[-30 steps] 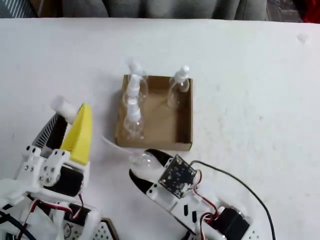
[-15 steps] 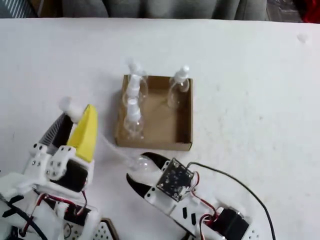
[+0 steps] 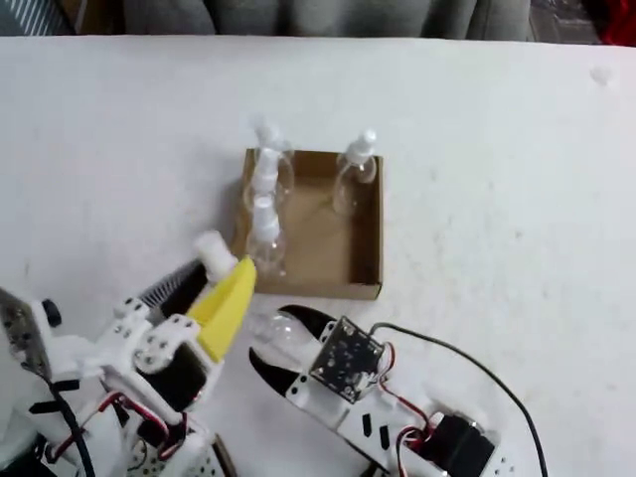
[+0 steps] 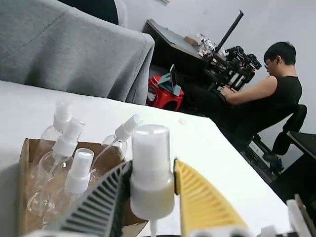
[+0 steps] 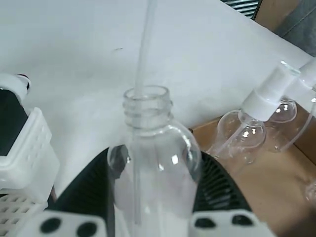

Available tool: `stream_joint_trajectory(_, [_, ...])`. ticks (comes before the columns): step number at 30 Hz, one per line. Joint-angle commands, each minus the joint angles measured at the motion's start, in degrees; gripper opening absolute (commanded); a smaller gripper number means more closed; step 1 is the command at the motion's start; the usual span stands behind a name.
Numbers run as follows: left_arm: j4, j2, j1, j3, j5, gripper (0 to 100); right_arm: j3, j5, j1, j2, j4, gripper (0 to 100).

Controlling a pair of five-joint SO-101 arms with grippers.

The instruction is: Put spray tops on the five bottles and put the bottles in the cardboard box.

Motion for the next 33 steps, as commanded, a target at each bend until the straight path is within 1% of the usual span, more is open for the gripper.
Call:
stream_joint_trajectory(1, [-0.2, 1.0, 2.3, 3.0, 0.4, 2, -0.4, -0.6, 0.2, -0.1, -0.7, 1.6])
stream_joint_trajectory(4, [0.1, 1.0, 4.3, 6.6, -3.1, 2, -0.4, -0.7, 0.2, -0.1, -0.7, 1.6])
stream_joint_trajectory(8, [0.1, -2.5, 6.4, 9.8, -3.9, 3, -0.4, -0.7, 0.2, -0.1, -0.6, 1.6])
stream_joint_trajectory(10, [0.2, -6.0, 6.6, 11.2, -3.9, 7, -0.4, -0.7, 0.2, 0.0, -0.4, 1.6])
stream_joint_trajectory(13, [0.6, -10.9, 6.3, 13.5, -3.9, 18, -0.4, -0.7, 0.2, 0.0, -0.4, 1.6])
stream_joint_trajectory(16, [3.7, -10.4, 6.2, 14.2, -4.0, 25, -0.4, -0.7, 0.3, 0.0, -0.4, 1.6])
stream_joint_trajectory(19, [4.8, -10.3, 6.5, 13.9, -4.0, 25, -0.4, -0.7, 0.4, -0.1, -0.4, 1.6])
stream_joint_trajectory(25, [4.7, -10.3, 6.1, 13.8, -4.0, 25, -0.4, -0.7, 3.3, -0.1, -0.4, 1.6])
stream_joint_trajectory(29, [5.0, -10.3, 5.9, 10.1, -4.0, 26, -0.7, -0.7, 5.7, -0.2, -0.4, 1.6])
stream_joint_trajectory(33, [5.4, -10.3, 2.1, 5.5, -4.1, 25, -1.8, -0.8, 10.8, -0.2, -0.7, 1.6])
